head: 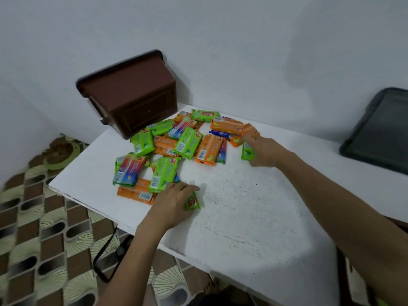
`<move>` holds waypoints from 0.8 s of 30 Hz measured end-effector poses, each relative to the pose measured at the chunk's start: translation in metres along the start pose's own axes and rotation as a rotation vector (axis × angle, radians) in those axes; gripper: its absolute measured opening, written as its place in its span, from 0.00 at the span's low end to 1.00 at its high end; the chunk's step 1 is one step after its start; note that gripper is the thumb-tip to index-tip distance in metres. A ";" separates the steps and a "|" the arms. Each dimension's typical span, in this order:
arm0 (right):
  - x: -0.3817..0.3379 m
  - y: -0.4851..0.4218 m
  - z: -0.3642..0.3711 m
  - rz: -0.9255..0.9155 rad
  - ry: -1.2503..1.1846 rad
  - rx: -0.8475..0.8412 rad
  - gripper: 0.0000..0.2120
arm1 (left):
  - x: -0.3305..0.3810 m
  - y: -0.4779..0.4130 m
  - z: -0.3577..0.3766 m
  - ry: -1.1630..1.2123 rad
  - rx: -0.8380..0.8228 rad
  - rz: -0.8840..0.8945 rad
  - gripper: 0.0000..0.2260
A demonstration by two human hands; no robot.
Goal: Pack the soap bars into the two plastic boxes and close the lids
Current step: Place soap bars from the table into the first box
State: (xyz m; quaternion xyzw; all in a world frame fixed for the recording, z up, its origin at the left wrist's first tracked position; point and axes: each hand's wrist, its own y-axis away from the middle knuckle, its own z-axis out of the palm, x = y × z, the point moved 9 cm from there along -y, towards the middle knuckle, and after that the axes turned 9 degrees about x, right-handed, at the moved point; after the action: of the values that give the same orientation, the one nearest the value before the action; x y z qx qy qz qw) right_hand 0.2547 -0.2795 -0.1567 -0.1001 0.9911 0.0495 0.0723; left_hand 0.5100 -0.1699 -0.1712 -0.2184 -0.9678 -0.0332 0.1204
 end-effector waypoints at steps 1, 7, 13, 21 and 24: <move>0.001 0.005 -0.005 0.003 -0.005 0.024 0.39 | 0.007 0.000 -0.007 0.036 0.023 0.019 0.29; 0.030 0.074 -0.053 0.205 -0.345 0.231 0.25 | 0.054 0.001 -0.064 0.323 0.207 0.073 0.27; 0.066 0.196 -0.084 0.365 -0.795 0.453 0.16 | 0.113 0.000 -0.064 0.928 0.303 -0.049 0.22; 0.092 0.361 -0.098 0.383 -1.092 0.512 0.21 | 0.226 0.014 -0.034 1.375 0.278 -0.129 0.25; 0.103 0.403 -0.095 0.422 -1.178 0.493 0.20 | 0.264 0.021 -0.020 1.471 0.246 -0.140 0.24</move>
State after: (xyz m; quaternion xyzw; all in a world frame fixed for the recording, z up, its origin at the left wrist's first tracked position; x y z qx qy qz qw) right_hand 0.0597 0.0828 -0.0454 0.1591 0.7668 -0.1189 0.6104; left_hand 0.2919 -0.0434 -0.0862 -0.0628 -0.6458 -0.0700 0.7577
